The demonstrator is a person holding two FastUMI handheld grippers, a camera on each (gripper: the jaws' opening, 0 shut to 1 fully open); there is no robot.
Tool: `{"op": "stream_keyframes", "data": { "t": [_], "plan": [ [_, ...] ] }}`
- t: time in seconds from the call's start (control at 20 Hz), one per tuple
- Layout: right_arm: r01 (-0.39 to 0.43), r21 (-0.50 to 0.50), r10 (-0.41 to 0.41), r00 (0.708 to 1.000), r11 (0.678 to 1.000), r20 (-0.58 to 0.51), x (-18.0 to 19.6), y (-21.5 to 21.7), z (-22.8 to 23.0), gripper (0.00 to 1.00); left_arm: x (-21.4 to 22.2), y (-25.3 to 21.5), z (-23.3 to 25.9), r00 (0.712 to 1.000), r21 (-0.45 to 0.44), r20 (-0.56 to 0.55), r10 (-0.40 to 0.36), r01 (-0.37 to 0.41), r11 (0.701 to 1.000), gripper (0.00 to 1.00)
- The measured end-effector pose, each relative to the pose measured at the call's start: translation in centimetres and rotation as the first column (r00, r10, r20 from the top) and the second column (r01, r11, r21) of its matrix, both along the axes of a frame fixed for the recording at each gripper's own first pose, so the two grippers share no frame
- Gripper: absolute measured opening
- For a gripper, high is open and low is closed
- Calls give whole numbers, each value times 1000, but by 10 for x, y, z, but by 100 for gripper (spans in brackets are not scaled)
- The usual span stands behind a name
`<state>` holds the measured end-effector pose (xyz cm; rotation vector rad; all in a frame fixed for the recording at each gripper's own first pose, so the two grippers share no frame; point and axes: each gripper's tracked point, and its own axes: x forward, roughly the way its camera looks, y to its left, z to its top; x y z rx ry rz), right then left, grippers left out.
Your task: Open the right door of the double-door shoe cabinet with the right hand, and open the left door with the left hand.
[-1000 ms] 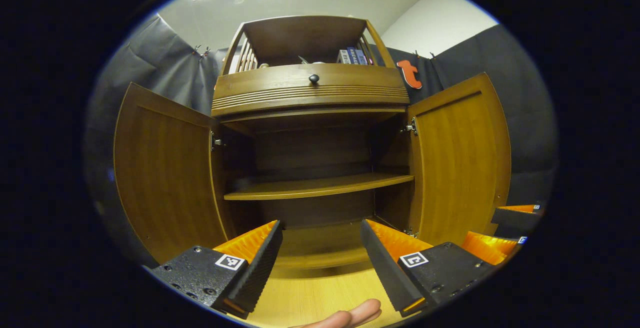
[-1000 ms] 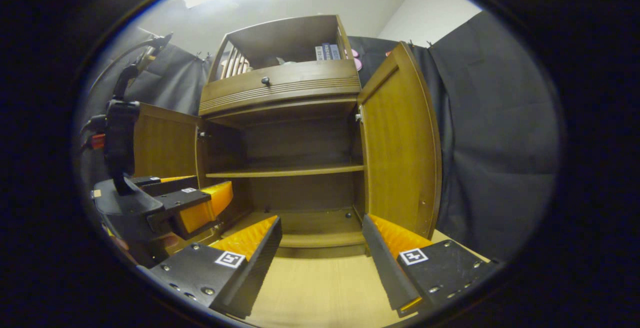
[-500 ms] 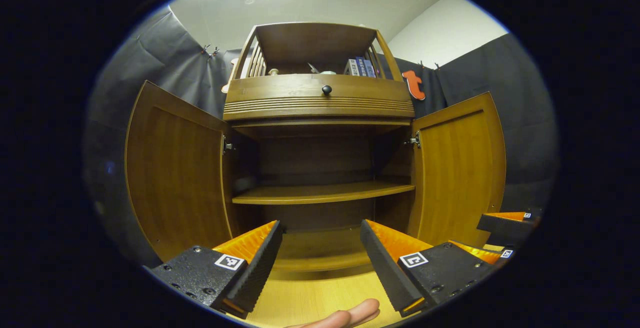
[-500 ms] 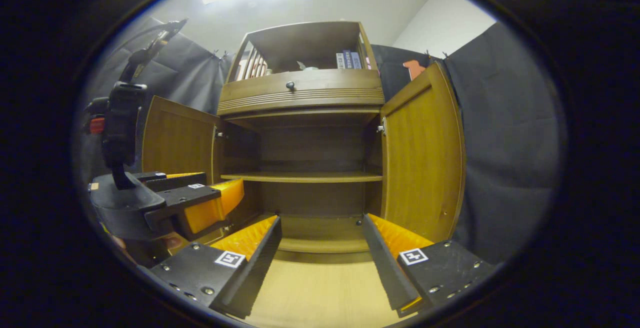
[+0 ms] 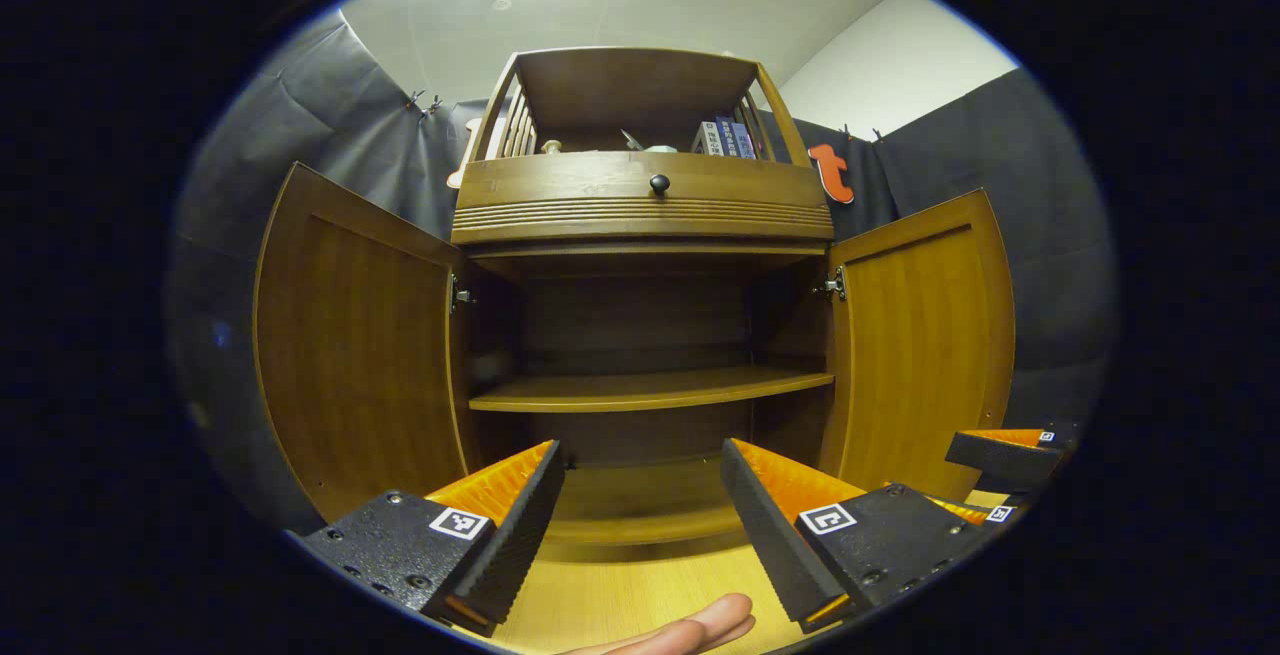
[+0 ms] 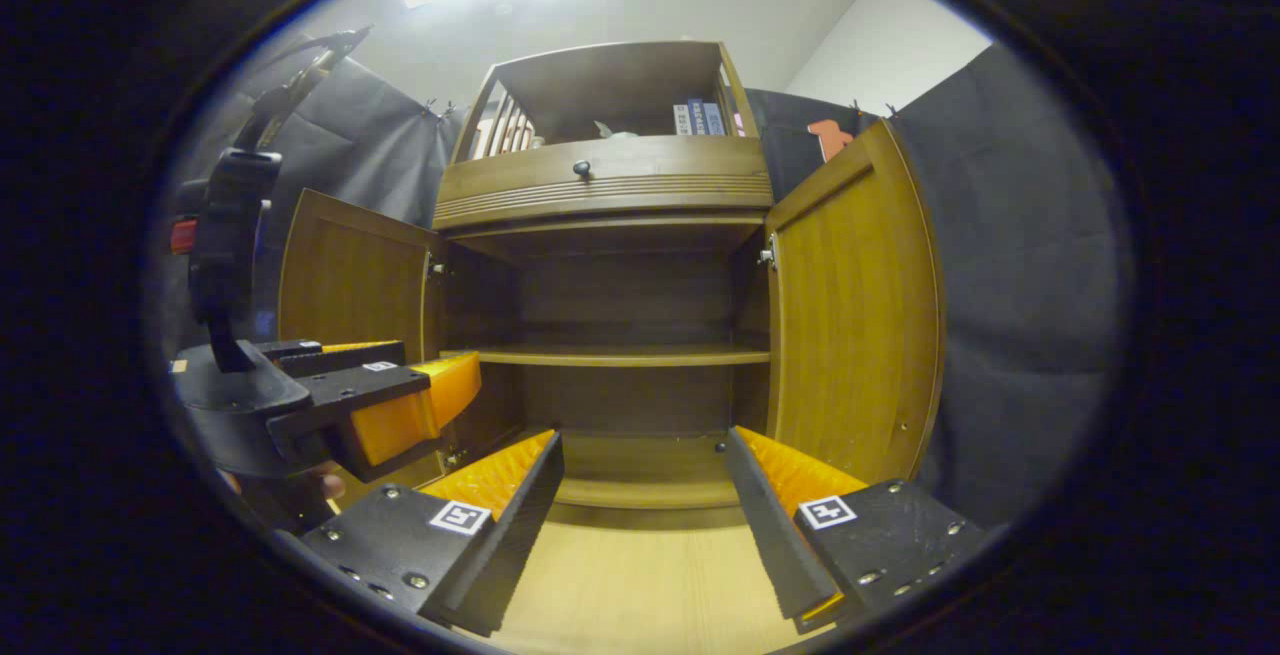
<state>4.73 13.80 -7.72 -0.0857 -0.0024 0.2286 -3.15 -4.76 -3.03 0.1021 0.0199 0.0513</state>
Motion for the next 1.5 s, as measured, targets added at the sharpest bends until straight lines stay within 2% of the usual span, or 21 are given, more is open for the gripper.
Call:
{"op": "stream_keyframes", "data": {
  "t": [0.2,0.35,0.4,0.65,0.85,1.0,1.1,1.15,1.5],
  "plan": [
    [-13,8,13,1000,1000,22,-8,2,8,94,-2,1,1,1000,-6,6,8,-8,1000,97],
    [-27,10,27,999,1000,28,-11,5,8,96,-4,4,2,1000,-21,8,17,-17,1000,99],
    [-32,14,31,999,999,35,-12,6,10,99,-4,3,2,1000,-26,9,18,-17,1000,97],
    [-52,25,50,996,998,73,-19,10,15,96,-5,1,2,1000,-35,11,10,-9,999,97],
    [-66,33,63,995,997,81,-20,11,16,99,-5,-2,2,1000,-40,12,7,-7,999,97],
    [-68,23,66,994,997,85,-23,9,13,96,-6,-3,1,1000,-43,15,9,-8,999,99],
    [-59,18,57,994,998,89,-26,5,13,94,-7,-5,-1,1000,-40,12,9,-8,999,97],
    [-57,21,55,994,998,93,-27,4,15,96,-6,-7,-2,1000,-38,10,8,-8,999,99],
    [-83,43,77,990,996,119,-37,-3,22,96,-12,-16,-5,1000,-49,18,7,-7,999,99]
  ]
}}
